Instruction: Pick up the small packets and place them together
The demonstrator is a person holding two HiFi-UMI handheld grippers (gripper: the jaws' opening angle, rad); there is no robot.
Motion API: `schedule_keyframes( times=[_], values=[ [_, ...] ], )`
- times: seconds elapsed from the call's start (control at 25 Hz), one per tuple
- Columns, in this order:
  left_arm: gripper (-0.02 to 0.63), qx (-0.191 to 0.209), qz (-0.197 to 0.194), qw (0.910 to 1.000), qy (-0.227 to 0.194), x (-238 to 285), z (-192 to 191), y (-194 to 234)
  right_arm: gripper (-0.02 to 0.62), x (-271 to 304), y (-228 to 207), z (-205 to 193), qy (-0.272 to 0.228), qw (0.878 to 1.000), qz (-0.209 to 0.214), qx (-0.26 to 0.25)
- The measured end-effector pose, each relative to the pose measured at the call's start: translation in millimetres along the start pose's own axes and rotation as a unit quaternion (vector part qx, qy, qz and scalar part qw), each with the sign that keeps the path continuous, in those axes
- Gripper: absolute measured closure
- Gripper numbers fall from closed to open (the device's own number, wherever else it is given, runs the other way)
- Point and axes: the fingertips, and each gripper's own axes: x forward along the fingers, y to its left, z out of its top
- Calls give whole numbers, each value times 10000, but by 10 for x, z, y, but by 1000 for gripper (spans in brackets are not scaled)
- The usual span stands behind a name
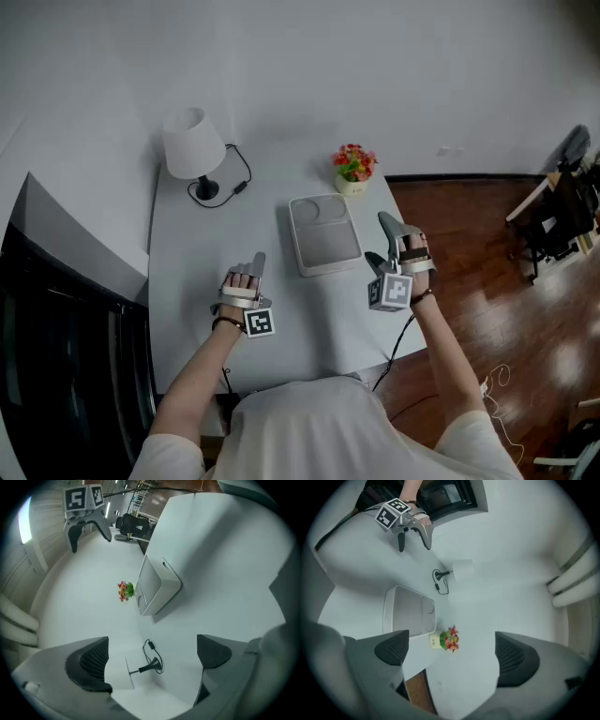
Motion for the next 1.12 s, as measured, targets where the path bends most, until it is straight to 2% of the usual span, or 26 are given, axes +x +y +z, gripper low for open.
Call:
schedule_keyframes(
  times=[0.16, 0.4, 0.56, 0.68, 0.72, 0.84, 0.96, 1.12],
  values=[
    [18, 12, 6, 10000, -67, 79, 52, 27, 11, -139, 396, -473, 212, 9954, 160, 924],
    [18, -45, 55, 9997, -228, 201, 117, 137, 11, -435, 1004, -925, 629, 9877, 512, 1335],
    [18, 99, 66, 9997, -218, 282, 109, 215, 15, -563, 1341, -1051, 769, 9774, 743, 1821],
    [18, -7, -6, 9996, -293, 334, 121, 241, 44, -632, 1509, -1012, 736, 9644, 860, 2391],
    [18, -110, -143, 9993, -335, 342, 132, 206, 94, -652, 1559, -983, 697, 9594, 868, 2592],
    [18, -571, -551, 9956, -493, 351, 160, 108, 100, -673, 1743, -850, 615, 9415, 1001, 3158],
    [18, -819, -527, 9935, -589, 353, 149, 177, 98, -639, 1914, -668, 493, 9213, 1185, 3671],
    [20, -1285, -527, 9879, -691, 356, 123, 251, 98, -542, 2061, -476, 379, 8860, 1366, 4414]
  ],
)
